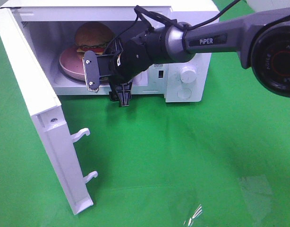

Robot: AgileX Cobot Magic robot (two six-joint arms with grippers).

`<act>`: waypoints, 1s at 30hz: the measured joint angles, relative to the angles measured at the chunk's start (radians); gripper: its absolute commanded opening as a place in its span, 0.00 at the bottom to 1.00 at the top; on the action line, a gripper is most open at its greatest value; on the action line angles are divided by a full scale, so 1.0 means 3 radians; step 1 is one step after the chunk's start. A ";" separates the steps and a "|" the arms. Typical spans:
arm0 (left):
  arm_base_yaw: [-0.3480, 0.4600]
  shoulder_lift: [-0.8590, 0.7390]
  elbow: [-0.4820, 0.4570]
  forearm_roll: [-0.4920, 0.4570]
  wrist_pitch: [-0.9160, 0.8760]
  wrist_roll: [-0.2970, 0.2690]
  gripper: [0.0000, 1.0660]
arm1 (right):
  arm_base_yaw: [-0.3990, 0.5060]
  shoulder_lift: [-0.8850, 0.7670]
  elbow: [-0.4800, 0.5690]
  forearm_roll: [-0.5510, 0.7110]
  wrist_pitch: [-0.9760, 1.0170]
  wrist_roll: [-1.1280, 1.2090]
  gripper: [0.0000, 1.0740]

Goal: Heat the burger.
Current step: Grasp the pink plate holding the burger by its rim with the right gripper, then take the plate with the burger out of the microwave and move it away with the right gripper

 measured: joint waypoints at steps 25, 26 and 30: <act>0.0000 0.0000 0.0000 0.0000 0.0000 0.0000 0.93 | -0.0003 -0.0040 -0.0053 0.0430 0.0217 -0.0133 0.00; 0.0000 0.0000 0.0000 0.0000 0.0000 0.0000 0.93 | -0.0003 -0.0047 -0.0053 0.0430 0.0280 -0.0207 0.00; 0.0000 0.0000 0.0000 0.0000 0.0000 0.0000 0.93 | -0.0003 -0.0087 -0.0053 0.0447 0.0413 -0.0337 0.00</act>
